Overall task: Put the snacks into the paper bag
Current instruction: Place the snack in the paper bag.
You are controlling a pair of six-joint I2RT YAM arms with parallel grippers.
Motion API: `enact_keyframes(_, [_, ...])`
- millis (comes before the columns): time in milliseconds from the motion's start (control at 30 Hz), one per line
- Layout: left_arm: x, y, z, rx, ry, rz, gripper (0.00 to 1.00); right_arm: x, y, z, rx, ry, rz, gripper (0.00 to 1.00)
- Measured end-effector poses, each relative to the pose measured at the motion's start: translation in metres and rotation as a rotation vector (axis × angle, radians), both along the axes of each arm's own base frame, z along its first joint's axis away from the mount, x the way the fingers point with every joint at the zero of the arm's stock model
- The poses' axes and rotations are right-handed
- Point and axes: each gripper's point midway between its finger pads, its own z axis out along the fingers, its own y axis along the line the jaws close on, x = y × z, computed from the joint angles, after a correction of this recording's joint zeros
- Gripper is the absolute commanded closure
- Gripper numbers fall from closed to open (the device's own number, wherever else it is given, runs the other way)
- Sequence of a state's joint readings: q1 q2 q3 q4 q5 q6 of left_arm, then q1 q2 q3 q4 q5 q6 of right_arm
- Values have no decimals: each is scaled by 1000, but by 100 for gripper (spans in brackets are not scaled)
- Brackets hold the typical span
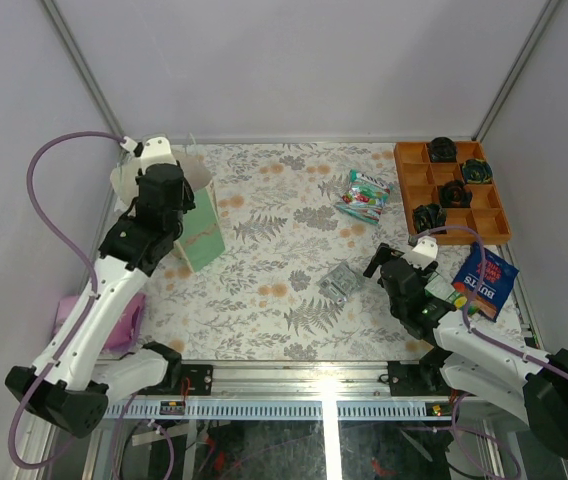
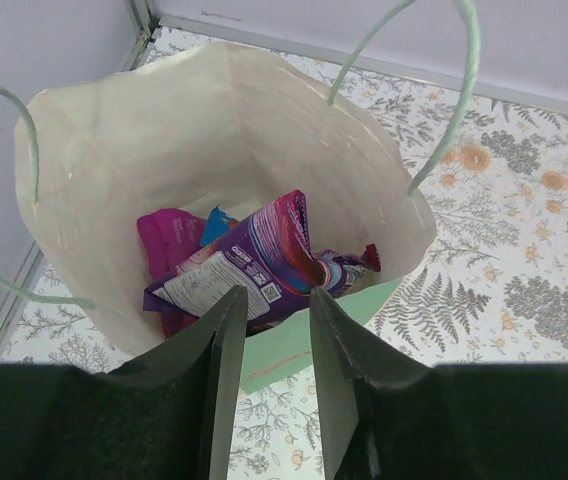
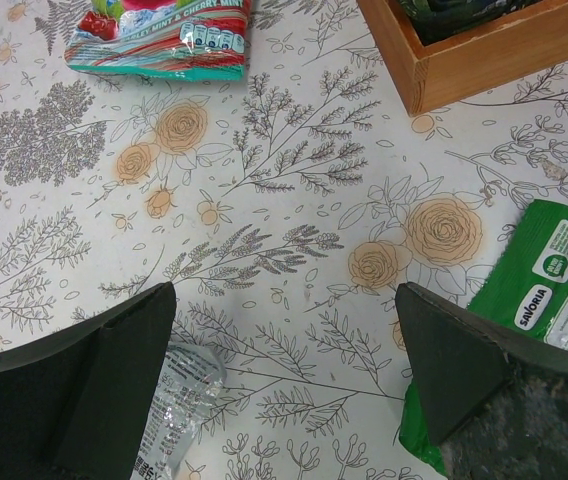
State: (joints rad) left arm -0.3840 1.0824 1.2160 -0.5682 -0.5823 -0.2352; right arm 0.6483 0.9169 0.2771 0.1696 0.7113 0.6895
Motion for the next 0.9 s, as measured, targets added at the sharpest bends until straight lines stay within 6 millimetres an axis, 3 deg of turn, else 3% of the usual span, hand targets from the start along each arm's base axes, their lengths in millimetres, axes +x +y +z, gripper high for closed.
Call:
enact_keyframes(267, [-10,-22,36,-146,-89,-100,62,0,1,0,3,2,5,1])
enact_keyframes(467, [-27,-78,43,-245,-97,-280,57,0,1,0,3,2,5,1])
enact_keyframes(633, [-43,-138,14,-254,-30,-435,48,0,1,0,3,1,4,1])
enact_keyframes(767, [-51,-178,-33,-239,52,-510,40,0,1,3,10,-8,4,1])
enact_keyframes(900, [-58,-204,-86,-244,139,-562,33,1,0,7,16,-24,-3,1])
